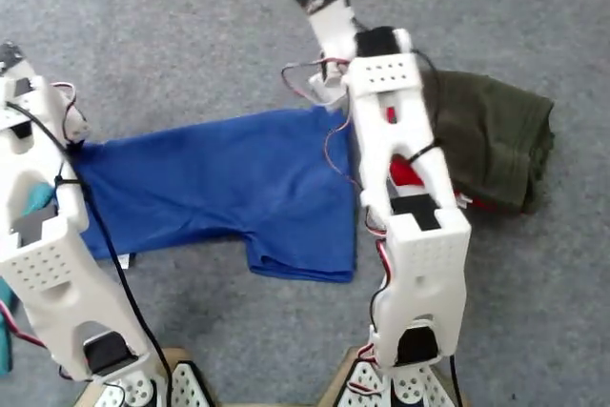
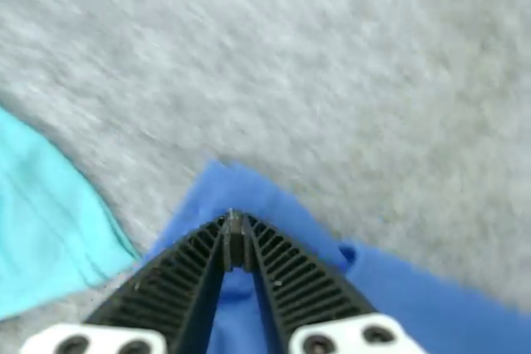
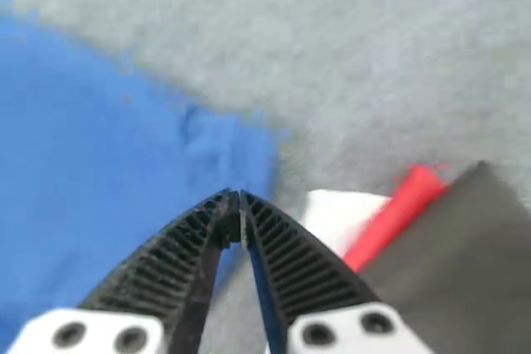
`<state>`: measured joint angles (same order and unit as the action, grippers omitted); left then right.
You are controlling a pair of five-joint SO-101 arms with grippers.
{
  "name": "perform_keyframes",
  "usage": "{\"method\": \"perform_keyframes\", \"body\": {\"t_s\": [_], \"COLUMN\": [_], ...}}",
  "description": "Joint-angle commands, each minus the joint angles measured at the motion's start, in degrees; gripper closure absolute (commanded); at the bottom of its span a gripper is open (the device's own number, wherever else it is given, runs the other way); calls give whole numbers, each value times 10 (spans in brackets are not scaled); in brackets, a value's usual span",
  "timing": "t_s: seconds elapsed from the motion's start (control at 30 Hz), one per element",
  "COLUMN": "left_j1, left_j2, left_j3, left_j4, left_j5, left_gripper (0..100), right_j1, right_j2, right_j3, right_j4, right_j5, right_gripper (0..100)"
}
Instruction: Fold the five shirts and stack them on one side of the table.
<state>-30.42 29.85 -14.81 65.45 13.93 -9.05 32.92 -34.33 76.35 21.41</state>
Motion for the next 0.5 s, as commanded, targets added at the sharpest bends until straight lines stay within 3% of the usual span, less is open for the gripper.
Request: {"method": "perform_keyframes", "body": {"t_s": [0.0,0.27,0.47], "left_j1": [-7,-28,-33], "left_j2": [16,88,90], "left_j3": [-36,-51,-55], "left_j4": [-14,-13,-14], "left_j5": [6,6,5], "left_gripper": [971,971,971], "right_j1": [4,0,28], "right_j2": [30,173,182], "right_j3": [-37,-43,-51], "right_j4": [-21,-24,-21], "right_j5": [-16,-18,-18], "right_gripper": [983,983,983]}}
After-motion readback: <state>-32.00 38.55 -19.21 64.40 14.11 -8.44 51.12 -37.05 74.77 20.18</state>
